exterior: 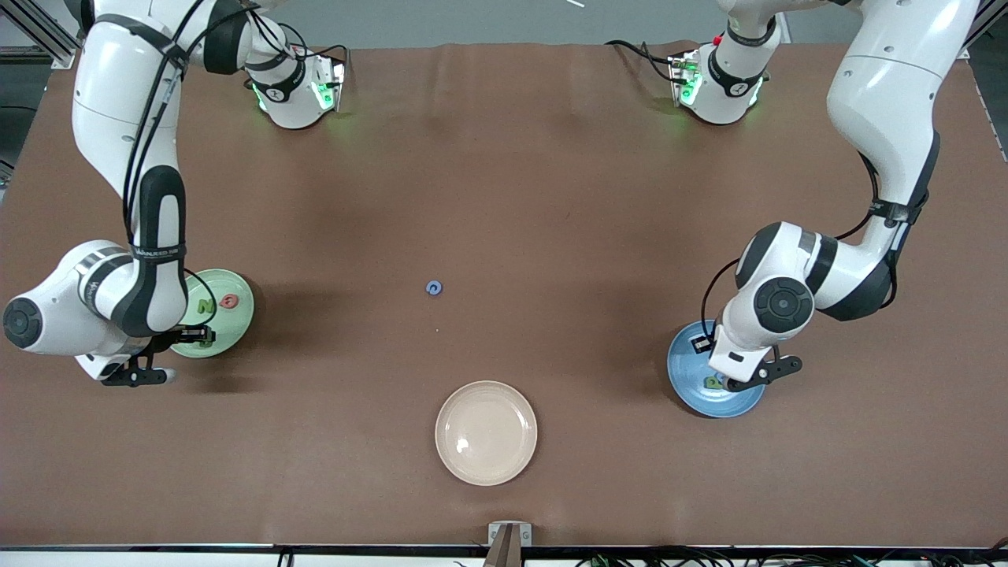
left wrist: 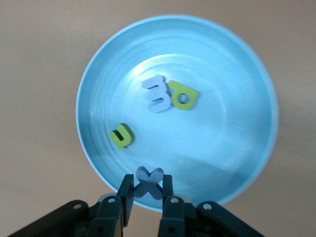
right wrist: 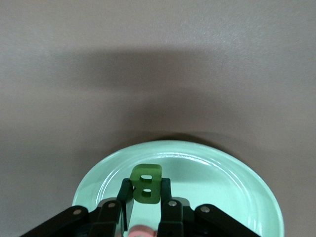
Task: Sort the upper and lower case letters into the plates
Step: 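Carry the green B to the green plate while the left gripper carries x, then retract the left gripper to rest while the right gripper grasps blue C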
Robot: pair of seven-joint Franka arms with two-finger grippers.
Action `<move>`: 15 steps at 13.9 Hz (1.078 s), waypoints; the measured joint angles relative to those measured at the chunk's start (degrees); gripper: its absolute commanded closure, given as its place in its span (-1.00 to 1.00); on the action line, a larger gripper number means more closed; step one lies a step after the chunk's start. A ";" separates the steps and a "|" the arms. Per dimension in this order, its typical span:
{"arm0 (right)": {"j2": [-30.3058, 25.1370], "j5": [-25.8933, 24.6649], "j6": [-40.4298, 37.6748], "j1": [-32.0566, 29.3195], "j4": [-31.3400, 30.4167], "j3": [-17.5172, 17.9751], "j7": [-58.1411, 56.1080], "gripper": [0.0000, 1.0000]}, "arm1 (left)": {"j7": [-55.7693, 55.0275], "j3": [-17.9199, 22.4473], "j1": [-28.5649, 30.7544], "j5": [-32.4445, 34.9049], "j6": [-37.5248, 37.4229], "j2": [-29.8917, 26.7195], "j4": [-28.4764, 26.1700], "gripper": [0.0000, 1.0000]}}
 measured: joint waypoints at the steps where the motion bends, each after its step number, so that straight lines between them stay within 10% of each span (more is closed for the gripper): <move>1: 0.25 0.00 1.21 -0.29 -0.48 0.70 0.00 0.39 | 0.00 0.01 0.94 0.00 1.38 0.32 -1.16 -0.97; 2: 0.43 0.00 1.88 -0.37 -0.90 1.15 0.00 -0.26 | 0.00 0.00 1.64 0.00 2.06 0.63 -1.73 -1.00; 5: 0.42 0.00 1.91 -0.28 -1.14 1.67 0.01 -0.92 | 0.00 -0.10 2.21 0.00 2.61 -0.20 -1.06 -1.00; 9: -1.67 -0.13 -2.35 2.75 0.24 -1.34 2.63 -0.97 | 2.43 -0.65 2.20 0.00 -2.19 -7.47 3.56 -1.00; 15: -5.21 -0.35 -17.54 38.29 0.93 -22.63 32.42 -0.99 | 14.88 -3.55 2.18 -0.12 -24.50 -16.56 15.85 -1.00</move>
